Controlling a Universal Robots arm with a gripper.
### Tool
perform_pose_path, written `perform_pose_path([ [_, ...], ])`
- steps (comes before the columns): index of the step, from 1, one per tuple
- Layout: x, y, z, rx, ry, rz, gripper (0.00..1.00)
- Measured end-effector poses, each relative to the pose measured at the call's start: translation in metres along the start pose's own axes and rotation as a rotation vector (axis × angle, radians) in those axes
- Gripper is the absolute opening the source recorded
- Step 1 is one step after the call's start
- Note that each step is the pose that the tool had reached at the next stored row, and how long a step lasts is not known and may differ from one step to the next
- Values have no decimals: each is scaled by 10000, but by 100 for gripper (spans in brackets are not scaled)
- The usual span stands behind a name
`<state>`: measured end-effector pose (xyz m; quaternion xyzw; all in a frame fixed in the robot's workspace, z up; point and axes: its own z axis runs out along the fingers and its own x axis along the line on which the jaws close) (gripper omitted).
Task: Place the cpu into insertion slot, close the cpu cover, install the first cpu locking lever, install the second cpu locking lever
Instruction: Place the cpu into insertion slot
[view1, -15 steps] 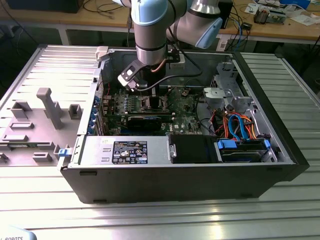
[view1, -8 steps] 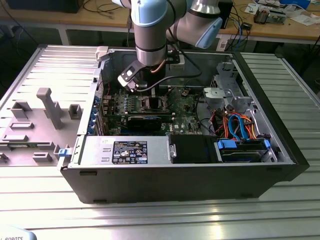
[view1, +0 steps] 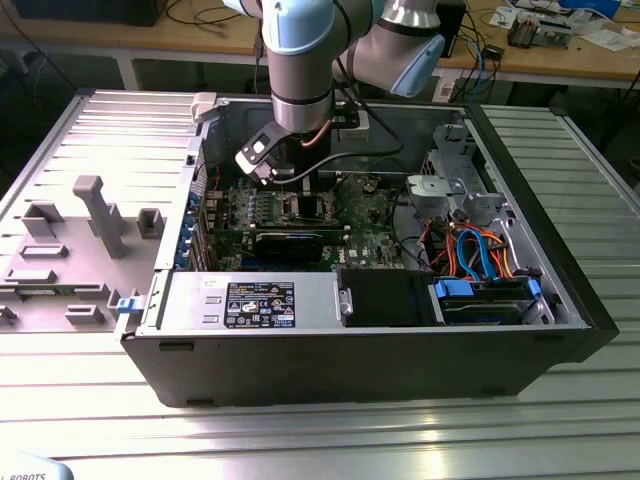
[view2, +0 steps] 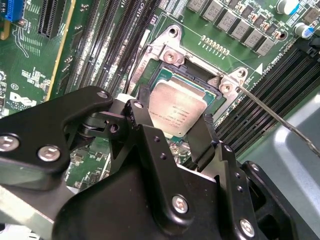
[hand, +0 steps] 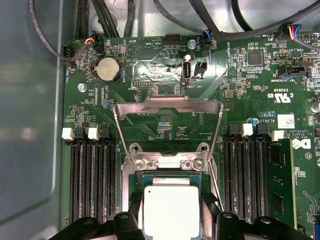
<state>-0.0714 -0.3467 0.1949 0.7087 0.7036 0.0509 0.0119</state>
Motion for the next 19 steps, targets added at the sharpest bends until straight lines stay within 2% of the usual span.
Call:
perform_pose_path([
  [9,0,0,2,-2,3,1,54],
  [11,4,2,9,-12,16,1,55],
  [12,4,2,8,-9,14,1,61],
  [19,5,3,-5,-7,11,-1,61],
])
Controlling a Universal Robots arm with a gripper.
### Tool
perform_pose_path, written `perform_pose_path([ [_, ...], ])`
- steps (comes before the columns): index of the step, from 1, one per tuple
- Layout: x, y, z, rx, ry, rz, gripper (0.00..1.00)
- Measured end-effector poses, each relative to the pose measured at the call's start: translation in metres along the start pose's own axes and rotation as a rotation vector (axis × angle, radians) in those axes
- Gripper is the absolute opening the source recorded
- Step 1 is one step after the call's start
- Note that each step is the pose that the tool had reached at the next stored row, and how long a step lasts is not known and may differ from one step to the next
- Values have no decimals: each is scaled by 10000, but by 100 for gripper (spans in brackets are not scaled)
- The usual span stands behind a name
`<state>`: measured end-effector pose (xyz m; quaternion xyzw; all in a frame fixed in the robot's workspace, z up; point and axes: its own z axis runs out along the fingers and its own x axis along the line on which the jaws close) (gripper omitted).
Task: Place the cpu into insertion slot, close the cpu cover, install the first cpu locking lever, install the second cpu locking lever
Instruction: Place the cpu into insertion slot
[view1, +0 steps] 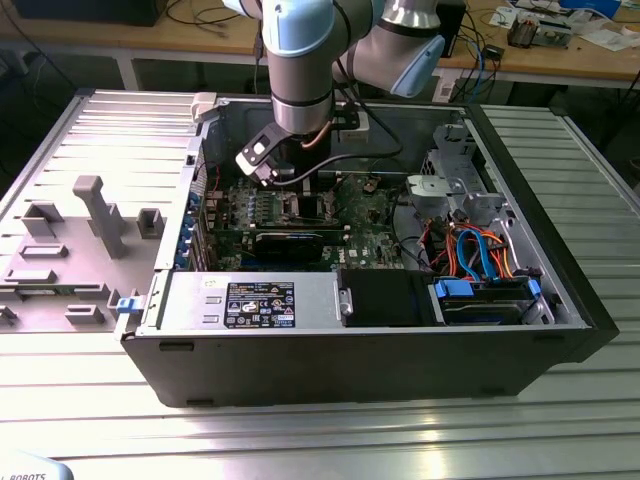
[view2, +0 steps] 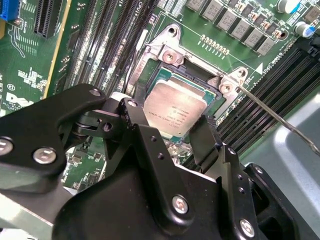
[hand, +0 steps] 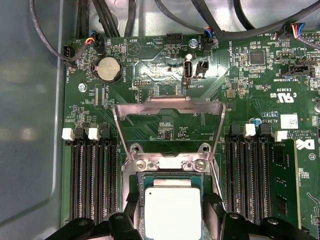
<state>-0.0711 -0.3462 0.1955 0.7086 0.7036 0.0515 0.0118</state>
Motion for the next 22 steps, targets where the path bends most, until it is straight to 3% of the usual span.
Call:
perform_pose_path([
  [4,4,-1,-3,2,-15,0,61],
  [6,6,-1,-1,6,9,3,61],
  [10,7,-1,6,12,208,19,61],
  [18,11,4,-26,14,232,21,61],
  [22,8,4,-36,24,214,20,61],
])
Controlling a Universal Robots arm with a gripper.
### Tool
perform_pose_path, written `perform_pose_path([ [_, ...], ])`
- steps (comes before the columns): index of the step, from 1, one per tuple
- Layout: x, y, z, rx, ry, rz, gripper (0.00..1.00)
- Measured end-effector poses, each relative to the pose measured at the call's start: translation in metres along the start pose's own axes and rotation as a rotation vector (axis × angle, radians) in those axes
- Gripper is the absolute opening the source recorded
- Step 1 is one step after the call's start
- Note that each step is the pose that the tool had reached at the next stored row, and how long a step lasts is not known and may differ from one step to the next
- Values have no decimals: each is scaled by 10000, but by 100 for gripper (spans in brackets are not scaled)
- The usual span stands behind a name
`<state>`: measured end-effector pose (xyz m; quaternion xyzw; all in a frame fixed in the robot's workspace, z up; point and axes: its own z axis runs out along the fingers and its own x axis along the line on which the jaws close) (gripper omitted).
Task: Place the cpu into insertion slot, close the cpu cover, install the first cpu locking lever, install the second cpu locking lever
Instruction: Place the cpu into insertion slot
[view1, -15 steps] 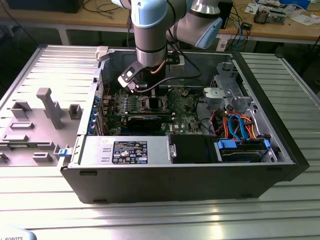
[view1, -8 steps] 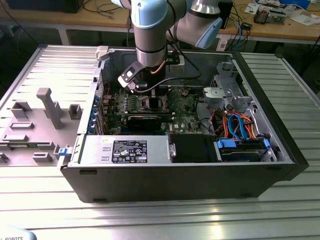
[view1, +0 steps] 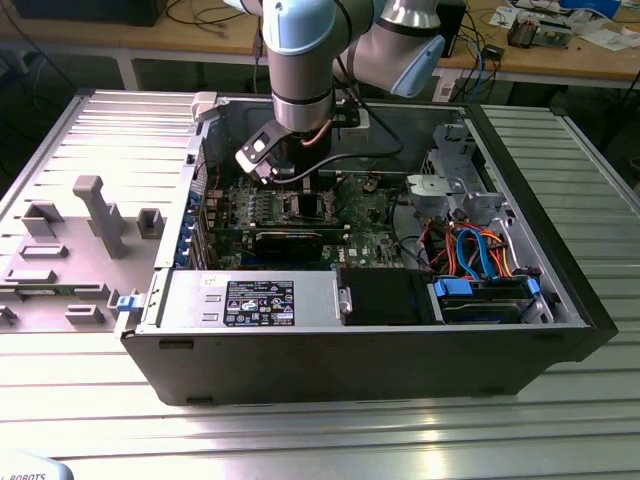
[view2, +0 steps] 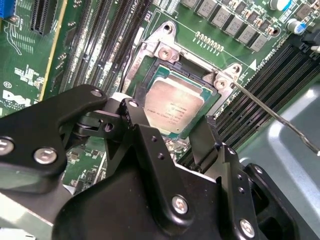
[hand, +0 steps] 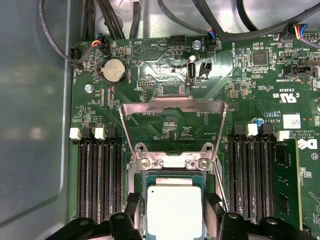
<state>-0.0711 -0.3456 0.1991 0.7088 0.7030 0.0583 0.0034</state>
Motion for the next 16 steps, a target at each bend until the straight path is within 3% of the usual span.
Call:
perform_pose_path([
  [9,-39,0,1,2,-2,0,61],
  [16,-27,13,-145,33,-12,1,59],
])
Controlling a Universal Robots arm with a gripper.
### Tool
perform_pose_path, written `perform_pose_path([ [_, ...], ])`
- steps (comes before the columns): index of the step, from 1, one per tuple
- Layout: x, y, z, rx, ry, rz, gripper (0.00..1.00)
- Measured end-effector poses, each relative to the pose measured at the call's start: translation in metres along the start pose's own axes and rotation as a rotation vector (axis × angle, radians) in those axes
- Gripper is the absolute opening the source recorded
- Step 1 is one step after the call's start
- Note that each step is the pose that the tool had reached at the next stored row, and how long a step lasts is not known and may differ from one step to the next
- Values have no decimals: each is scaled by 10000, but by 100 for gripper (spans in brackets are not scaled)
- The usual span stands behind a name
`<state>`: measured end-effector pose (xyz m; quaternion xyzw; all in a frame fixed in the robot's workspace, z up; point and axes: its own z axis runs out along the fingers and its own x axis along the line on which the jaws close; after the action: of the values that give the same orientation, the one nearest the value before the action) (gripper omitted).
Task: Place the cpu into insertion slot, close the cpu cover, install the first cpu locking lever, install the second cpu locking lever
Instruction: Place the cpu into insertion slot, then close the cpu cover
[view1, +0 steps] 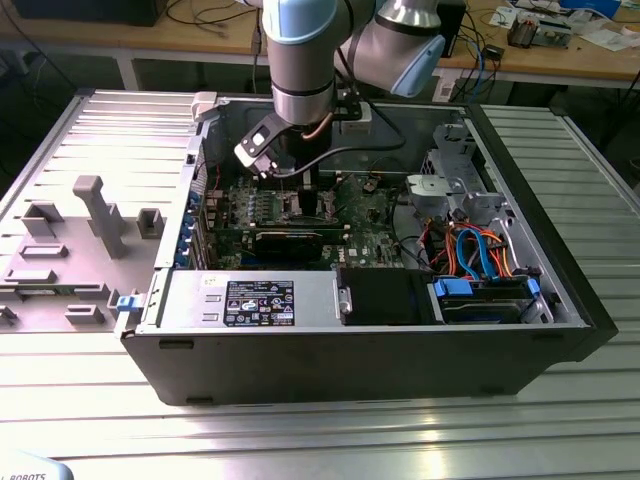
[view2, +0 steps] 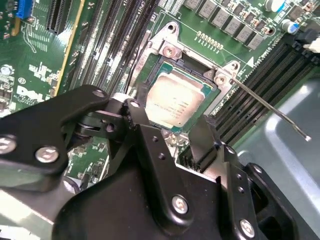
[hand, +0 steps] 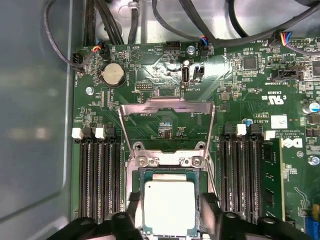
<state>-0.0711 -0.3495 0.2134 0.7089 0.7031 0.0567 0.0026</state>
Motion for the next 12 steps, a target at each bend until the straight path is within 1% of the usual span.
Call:
perform_pose_path([
  [2,2,2,-20,13,-1,1,46],
  [3,2,3,-21,14,0,1,46],
  [4,2,2,-21,16,0,2,34],
  [6,2,3,-22,17,-1,2,22],
  [7,2,3,-22,17,-1,2,22],
  [9,2,2,-22,20,-2,2,11],
  [12,2,2,-22,24,-2,2,11],
])
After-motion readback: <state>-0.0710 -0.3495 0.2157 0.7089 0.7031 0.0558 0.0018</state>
